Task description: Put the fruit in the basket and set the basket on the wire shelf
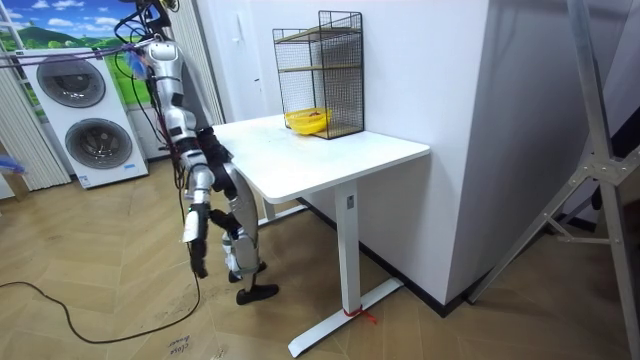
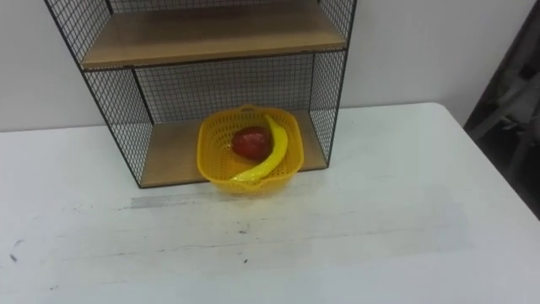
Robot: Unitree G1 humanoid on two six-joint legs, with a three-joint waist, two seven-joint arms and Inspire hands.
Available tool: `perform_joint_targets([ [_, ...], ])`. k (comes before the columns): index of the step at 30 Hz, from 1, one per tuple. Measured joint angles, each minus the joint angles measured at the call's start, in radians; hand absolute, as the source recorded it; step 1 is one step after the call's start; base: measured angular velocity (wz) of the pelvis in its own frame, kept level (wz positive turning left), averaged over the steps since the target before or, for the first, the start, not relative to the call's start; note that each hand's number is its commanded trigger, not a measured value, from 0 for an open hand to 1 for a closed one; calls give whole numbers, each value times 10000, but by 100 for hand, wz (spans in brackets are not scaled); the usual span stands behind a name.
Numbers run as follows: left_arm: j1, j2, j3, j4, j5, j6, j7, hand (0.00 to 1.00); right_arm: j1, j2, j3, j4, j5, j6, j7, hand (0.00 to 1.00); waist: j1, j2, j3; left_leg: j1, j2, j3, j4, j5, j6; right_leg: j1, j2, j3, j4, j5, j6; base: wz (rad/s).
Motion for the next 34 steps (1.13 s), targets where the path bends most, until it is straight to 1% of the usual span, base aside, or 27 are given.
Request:
perform_joint_targets([
  [1, -1, -37, -414, 1, 688, 153, -250, 0, -138, 12, 466, 4, -240, 101, 244, 0, 29, -20, -8, 31, 0, 29, -50, 2, -3, 7, -1, 16, -1, 0, 0, 0],
  [2, -1, -59, -588, 1, 995, 222, -366, 0, -198, 20, 685, 8, -350, 181, 380, 0, 42, -30, -3, 57, 0, 51, -87, 3, -5, 13, -3, 27, -2, 2, -2, -5],
  [4, -206, -142, -1244, -1, 1966, 563, -671, 0, -383, 98, 1487, 7, -696, 444, 911, 0, 24, -47, 8, 125, -10, 75, -148, 12, -19, 51, -6, 51, -31, 30, -19, 0],
  [5, -257, -144, -1469, -1, 2225, 626, -723, 0, -413, 148, 1769, 4, -869, 455, 1016, 0, 24, -54, 15, 133, -6, 78, -152, 12, -19, 75, -7, 26, -59, 56, -36, 8],
  [6, -386, -144, -1921, -1, 2685, 717, -785, 0, -454, 264, 2281, 0, -1186, 459, 1258, 0, 30, -56, 32, 158, 17, 79, -156, 19, -31, 166, 7, -25, -190, 120, -52, 4],
  [7, -425, -174, -2276, -2, 3044, 797, -831, 0, -544, 398, 2602, 10, -1535, 509, 1490, 0, 56, -53, 39, 180, 21, 80, -166, 34, -54, 177, 20, -10, -206, 130, -55, 0],
  [8, -499, -200, -2398, -18, 3201, 850, -855, 0, -603, 450, 2788, 12, -1625, 571, 1615, 0, 54, -50, 46, 193, 23, 82, -165, 37, -57, 183, 24, -4, -204, 131, -56, -8],
  [9, -637, -238, -2593, -23, 3342, 928, -872, 0, -703, 556, 3051, 23, -1850, 675, 1835, 0, 40, -51, 69, 213, 24, 84, -165, 43, -65, 189, 34, 22, -193, 133, -59, -9],
  [10, -754, -266, -2702, -27, 3714, 1028, -931, 0, -777, 638, 3278, 43, -2171, 749, 2119, 0, 46, -49, 92, 217, 25, 96, -165, 47, -68, 177, 43, 56, -180, 134, -60, -7],
  [11, -802, -268, -2742, -37, 3934, 1065, -968, 0, -810, 663, 3349, 44, -2331, 799, 2260, 0, 47, -43, 111, 220, 25, 97, -165, 48, -70, 178, 51, 69, -179, 134, -60, -7],
  [12, -888, -274, -2846, -80, 4454, 1150, -975, 0, -884, 676, 3619, 42, -2608, 891, 2519, 0, 72, -45, 160, 235, 26, 102, -167, 54, -75, 184, 61, 90, -182, 136, -63, -7],
  [13, -968, -264, -3034, -85, 4942, 1216, -967, 0, -950, 695, 3828, 38, -2946, 902, 2705, 0, 74, -43, 202, 251, 27, 119, -173, 59, -80, 183, 68, 115, -182, 142, -69, -8],
  [14, -972, -263, -3144, -80, 5182, 1253, -968, 0, -974, 700, 3962, 30, -3073, 901, 2802, 0, 78, -40, 223, 257, 29, 131, -174, 60, -80, 183, 71, 119, -184, 149, -76, -7],
  [15, -1013, -267, -3363, -93, 5645, 1330, -975, 0, -1025, 728, 4156, 28, -3210, 899, 2973, 0, 81, -46, 245, 258, 35, 148, -174, 60, -80, 181, 74, 124, -192, 157, -82, -4],
  [16, -1089, -282, -3552, -153, 5977, 1434, -980, 0, -1072, 773, 4336, 30, -3252, 900, 3129, 0, 70, -53, 249, 256, 36, 148, -174, 60, -80, 180, 75, 126, -201, 160, -83, 0],
  [18, -1097, -311, -3875, -228, 6312, 1546, -980, 0, -1157, 865, 4513, 34, -3255, 901, 3381, 0, 43, -59, 251, 253, 36, 145, -173, 61, -80, 178, 81, 143, -217, 165, -79, 0],
  [20, -1115, -368, -3983, -309, 6764, 1667, -1019, 0, -1201, 967, 4595, 32, -3252, 901, 3704, 0, 40, -71, 250, 236, 36, 138, -174, 62, -81, 161, 85, 153, -219, 168, -79, 0],
  [21, -1115, -376, -4159, -347, 7063, 1703, -1070, 0, -1218, 1008, 4828, 31, -3249, 902, 3935, 0, 41, -85, 250, 226, 35, 137, -177, 63, -83, 149, 91, 169, -219, 167, -79, 0],
  [22, -1119, -385, -4313, -362, 7290, 1787, -1167, 0, -1246, 996, 4890, 33, -3252, 903, 4152, 0, 37, -105, 249, 222, 33, 135, -179, 64, -84, 148, 93, 180, -218, 167, -79, 0],
  [25, -1134, -456, -4413, -362, 7850, 2000, -1456, 0, -1259, 975, 5100, 33, -3251, 960, 4637, 0, 19, -199, 246, 195, 33, 122, -173, 64, -84, 133, 98, 179, -223, 167, -79, 0],
  [28, -1149, -501, -4593, -366, 8197, 2240, -1742, 0, -1260, 956, 5123, 26, -3250, 1052, 4974, 0, 18, -253, 238, 129, 49, 111, -155, 64, -84, 132, 124, 173, -312, 195, -77, 0],
  [30, -1162, -523, -4706, -366, 8236, 2341, -1886, 0, -1262, 934, 5115, 29, -3250, 1093, 5120, 0, 6, -261, 238, 113, 53, 118, -147, 66, -85, 134, 132, 176, -354, 234, -85, 0],
  [34, -1129, -567, -4711, -368, 8292, 2607, -2152, 0, -1239, 894, 5089, 51, -3253, 1109, 5291, 0, 0, -219, 209, 130, 58, 118, -130, 70, -89, 156, 142, 194, -356, 245, -90, 0],
])
